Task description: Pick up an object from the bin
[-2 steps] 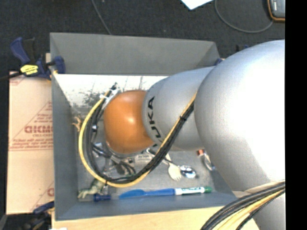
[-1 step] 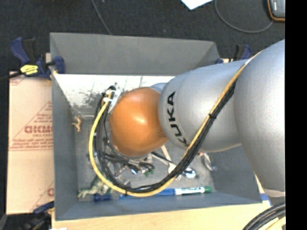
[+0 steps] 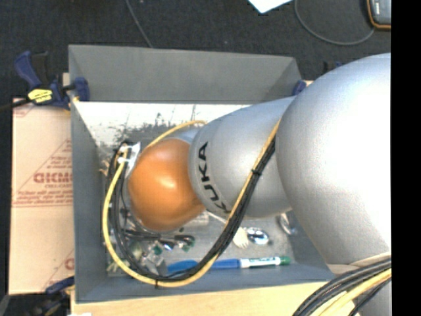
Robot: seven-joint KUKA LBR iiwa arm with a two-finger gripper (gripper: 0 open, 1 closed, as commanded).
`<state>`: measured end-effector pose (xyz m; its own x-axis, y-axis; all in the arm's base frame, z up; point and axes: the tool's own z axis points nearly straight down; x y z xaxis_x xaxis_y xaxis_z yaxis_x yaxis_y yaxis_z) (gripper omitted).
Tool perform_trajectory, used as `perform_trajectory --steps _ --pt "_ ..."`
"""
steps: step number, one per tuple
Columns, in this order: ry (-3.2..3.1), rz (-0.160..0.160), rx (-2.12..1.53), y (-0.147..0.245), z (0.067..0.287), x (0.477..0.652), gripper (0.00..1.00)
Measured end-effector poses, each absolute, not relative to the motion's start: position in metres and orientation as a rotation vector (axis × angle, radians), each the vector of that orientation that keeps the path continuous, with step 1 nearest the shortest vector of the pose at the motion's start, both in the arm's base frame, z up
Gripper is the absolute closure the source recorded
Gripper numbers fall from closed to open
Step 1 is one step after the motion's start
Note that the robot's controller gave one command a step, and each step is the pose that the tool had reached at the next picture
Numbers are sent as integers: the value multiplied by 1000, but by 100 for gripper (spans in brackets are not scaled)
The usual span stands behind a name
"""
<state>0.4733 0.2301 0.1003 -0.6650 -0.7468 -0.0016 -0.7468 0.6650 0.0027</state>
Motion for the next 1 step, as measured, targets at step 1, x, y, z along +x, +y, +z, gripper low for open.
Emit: perform_trajectory --steps 1 --pt "2801 -9 -1408 231 71 481 0"
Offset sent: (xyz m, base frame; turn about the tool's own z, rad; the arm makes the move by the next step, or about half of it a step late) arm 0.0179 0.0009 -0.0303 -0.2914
